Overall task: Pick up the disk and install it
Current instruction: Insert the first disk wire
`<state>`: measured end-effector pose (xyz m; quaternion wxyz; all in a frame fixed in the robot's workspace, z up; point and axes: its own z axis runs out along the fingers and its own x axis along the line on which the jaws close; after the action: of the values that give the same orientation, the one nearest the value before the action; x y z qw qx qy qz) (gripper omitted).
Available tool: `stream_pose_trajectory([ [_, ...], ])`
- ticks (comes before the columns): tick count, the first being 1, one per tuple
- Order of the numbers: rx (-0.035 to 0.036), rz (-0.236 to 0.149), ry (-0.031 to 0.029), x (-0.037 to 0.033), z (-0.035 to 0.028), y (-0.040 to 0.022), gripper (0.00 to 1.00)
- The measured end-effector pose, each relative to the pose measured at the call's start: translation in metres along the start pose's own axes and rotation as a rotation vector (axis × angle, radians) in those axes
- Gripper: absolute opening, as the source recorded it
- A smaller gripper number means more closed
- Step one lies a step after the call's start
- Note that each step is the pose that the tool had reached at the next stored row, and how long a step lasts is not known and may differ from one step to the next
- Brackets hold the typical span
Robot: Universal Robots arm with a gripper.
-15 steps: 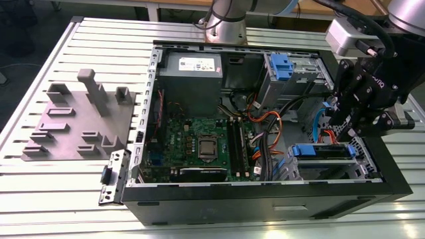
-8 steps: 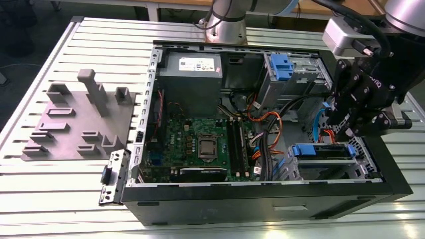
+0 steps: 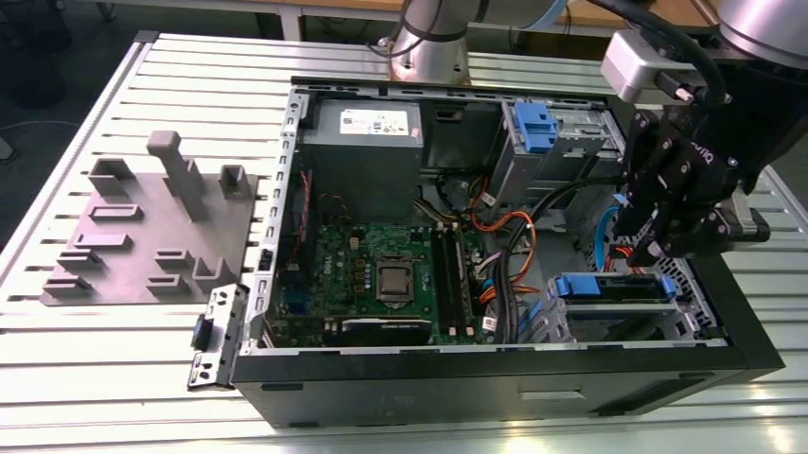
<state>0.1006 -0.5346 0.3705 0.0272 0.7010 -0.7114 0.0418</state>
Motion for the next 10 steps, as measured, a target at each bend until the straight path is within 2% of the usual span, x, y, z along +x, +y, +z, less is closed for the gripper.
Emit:
stream_pose_trajectory([
  [6,0.0000,0.000,-0.0001,-0.0084,-0.0009,0.0007,0.40],
  [10,0.0000,0.000,0.0000,-0.0091,-0.0010,0.0032,0.40],
])
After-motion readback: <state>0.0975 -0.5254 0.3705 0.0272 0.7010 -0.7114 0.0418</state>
